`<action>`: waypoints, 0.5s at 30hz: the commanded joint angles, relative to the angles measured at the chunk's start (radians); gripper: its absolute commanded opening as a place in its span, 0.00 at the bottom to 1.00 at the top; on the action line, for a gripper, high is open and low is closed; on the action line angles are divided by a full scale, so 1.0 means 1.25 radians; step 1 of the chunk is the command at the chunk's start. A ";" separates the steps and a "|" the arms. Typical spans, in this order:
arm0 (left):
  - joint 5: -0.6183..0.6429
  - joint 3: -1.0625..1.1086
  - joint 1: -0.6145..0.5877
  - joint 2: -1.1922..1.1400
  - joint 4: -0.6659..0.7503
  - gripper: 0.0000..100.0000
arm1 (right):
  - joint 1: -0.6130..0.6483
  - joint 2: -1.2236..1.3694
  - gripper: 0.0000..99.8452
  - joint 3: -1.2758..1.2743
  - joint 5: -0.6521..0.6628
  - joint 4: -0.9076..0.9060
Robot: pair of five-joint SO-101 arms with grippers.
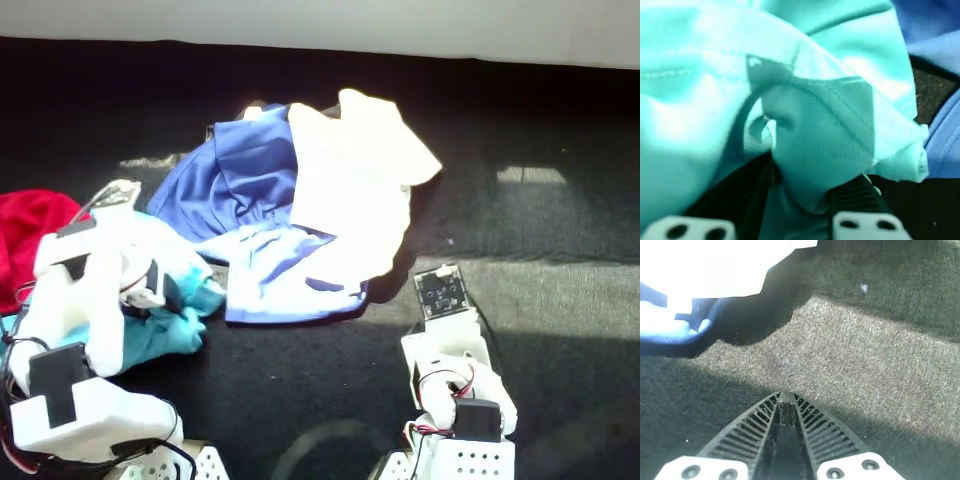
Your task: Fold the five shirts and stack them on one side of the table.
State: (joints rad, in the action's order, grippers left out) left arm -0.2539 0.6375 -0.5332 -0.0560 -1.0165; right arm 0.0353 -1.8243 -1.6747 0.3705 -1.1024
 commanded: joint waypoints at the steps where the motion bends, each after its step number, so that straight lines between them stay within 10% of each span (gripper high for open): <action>1: -0.070 -0.064 -0.136 -0.009 0.026 0.02 | -0.021 -0.007 0.01 -0.098 0.007 0.024; 15: -0.108 -0.438 -0.449 -0.056 0.026 0.01 | -0.028 -0.001 0.14 0.090 0.047 0.053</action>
State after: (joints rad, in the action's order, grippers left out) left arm -0.3844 0.2002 -1.0687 -0.1235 -0.9904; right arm 0.0123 -1.8243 -1.6594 0.4196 -1.0395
